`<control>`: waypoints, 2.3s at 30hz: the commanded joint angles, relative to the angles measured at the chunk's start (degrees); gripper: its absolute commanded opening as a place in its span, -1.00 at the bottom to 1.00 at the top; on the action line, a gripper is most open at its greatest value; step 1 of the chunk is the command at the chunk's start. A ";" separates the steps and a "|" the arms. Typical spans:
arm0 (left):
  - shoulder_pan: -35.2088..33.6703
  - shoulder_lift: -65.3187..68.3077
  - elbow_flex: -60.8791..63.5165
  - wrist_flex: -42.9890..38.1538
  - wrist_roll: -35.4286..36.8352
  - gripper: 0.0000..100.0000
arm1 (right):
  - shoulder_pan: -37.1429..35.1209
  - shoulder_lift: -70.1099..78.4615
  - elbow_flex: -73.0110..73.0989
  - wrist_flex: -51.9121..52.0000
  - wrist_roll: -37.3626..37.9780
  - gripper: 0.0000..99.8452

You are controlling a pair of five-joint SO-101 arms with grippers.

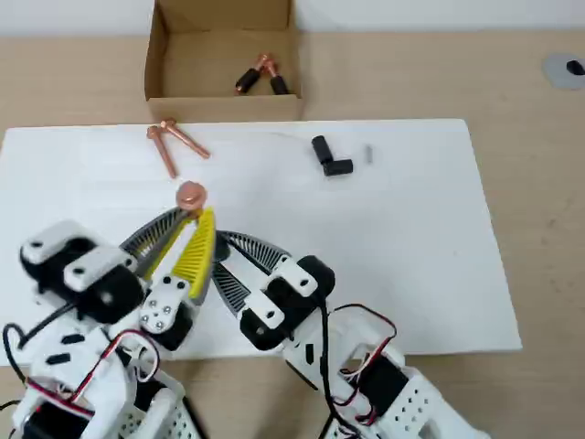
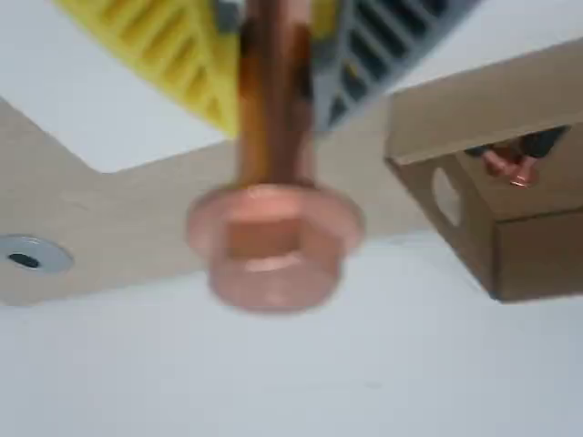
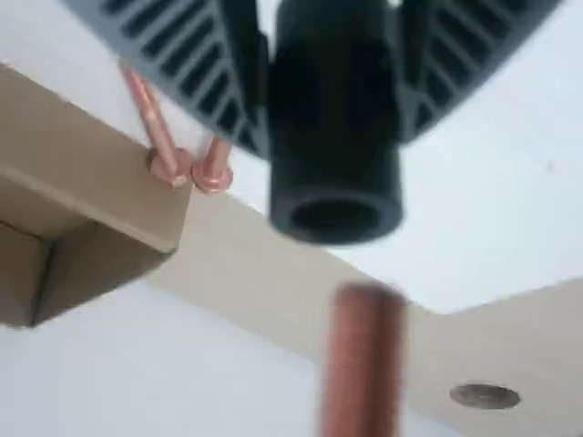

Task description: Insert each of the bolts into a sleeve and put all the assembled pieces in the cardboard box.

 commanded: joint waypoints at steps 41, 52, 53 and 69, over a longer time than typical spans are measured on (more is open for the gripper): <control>-1.41 -0.66 3.52 -8.00 5.80 -0.99 | 4.35 -7.60 0.04 0.09 -5.01 -0.98; -1.32 -0.66 5.10 -7.91 5.89 -0.99 | 4.35 -7.60 0.04 0.09 -5.01 -0.98; -1.32 -0.66 5.10 -7.91 5.89 -0.99 | 4.35 -7.60 0.04 0.09 -5.01 -0.98; -1.32 -0.66 8.35 -10.99 5.80 -0.99 | 4.35 -7.60 -0.04 0.09 -5.01 -0.98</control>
